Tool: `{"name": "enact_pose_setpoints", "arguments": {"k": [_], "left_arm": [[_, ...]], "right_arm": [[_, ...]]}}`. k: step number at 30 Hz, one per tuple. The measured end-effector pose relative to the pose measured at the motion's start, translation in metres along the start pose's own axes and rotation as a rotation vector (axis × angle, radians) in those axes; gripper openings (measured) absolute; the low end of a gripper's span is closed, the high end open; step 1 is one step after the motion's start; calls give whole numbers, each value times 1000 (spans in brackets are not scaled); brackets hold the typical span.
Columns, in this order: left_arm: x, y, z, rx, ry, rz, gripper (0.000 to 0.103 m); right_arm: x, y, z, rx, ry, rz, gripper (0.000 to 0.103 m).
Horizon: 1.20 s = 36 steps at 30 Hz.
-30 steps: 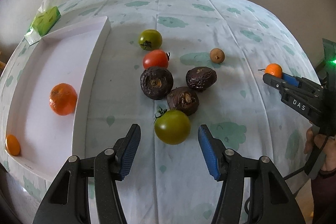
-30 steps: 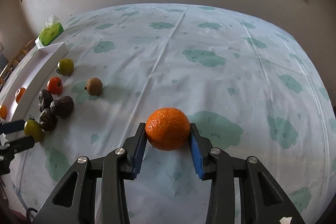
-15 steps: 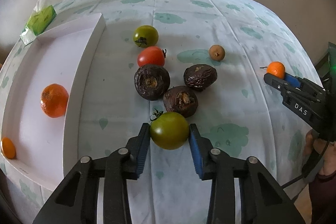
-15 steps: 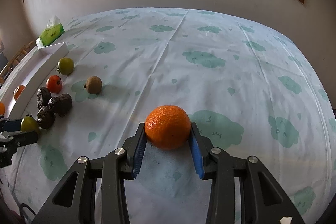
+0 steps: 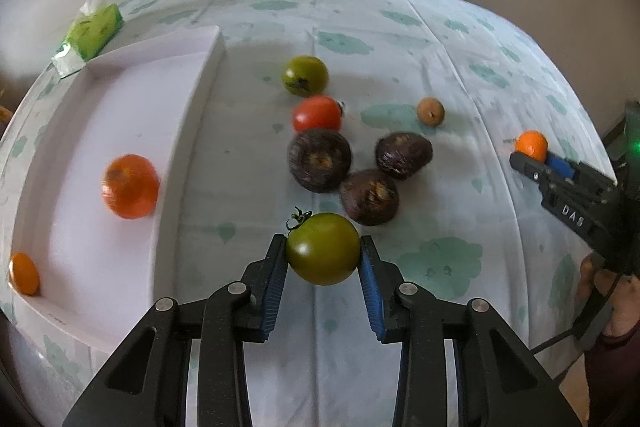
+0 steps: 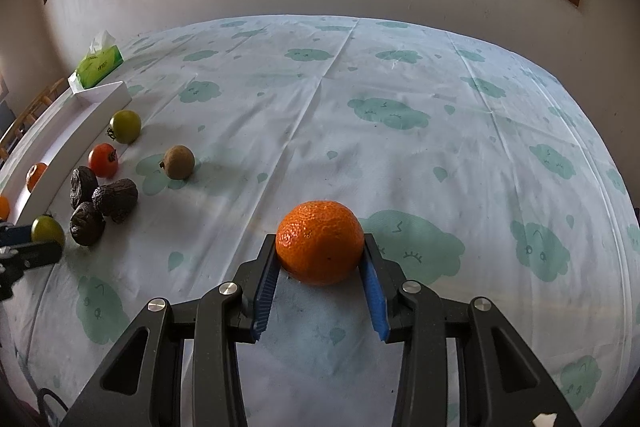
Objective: Organize fruits
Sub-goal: 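Carry the green tomato with the left tool into the tray and open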
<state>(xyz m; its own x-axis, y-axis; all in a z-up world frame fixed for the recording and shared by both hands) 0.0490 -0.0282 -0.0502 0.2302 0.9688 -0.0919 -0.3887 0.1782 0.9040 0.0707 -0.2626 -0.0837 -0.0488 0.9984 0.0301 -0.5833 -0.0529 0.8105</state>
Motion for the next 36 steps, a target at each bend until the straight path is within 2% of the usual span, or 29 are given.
{"name": "enact_pose_setpoints", "arguments": {"k": [5, 11, 17, 21, 36], "left_arm": [[28, 25, 7, -39, 48, 15, 36], [90, 50, 14, -95, 128, 122, 36], [155, 46, 9, -78, 210, 237, 36], [184, 37, 2, -50, 241, 270, 36], [207, 19, -10, -14, 265, 269, 37]], "right_arm": [[0, 0, 0, 0, -1, 1, 37], [0, 0, 0, 0, 0, -1, 37], [0, 0, 1, 1, 0, -2, 37], [0, -1, 0, 1, 4, -7, 37], [1, -1, 0, 1, 4, -8, 37]]}}
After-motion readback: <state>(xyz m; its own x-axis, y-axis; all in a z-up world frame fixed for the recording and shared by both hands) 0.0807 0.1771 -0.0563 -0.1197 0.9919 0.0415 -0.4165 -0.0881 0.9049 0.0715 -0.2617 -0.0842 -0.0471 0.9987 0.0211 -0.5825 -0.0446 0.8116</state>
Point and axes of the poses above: each gripper's, at about its wrist camera, not at the fingertips, and y roughly against the way its jaws point, x to its left, z to its top, the point moved 2 cm from there along -y, roughly the way its jaws point, and after that the axes turned 3 degrees about x, right-handed, at the moved point
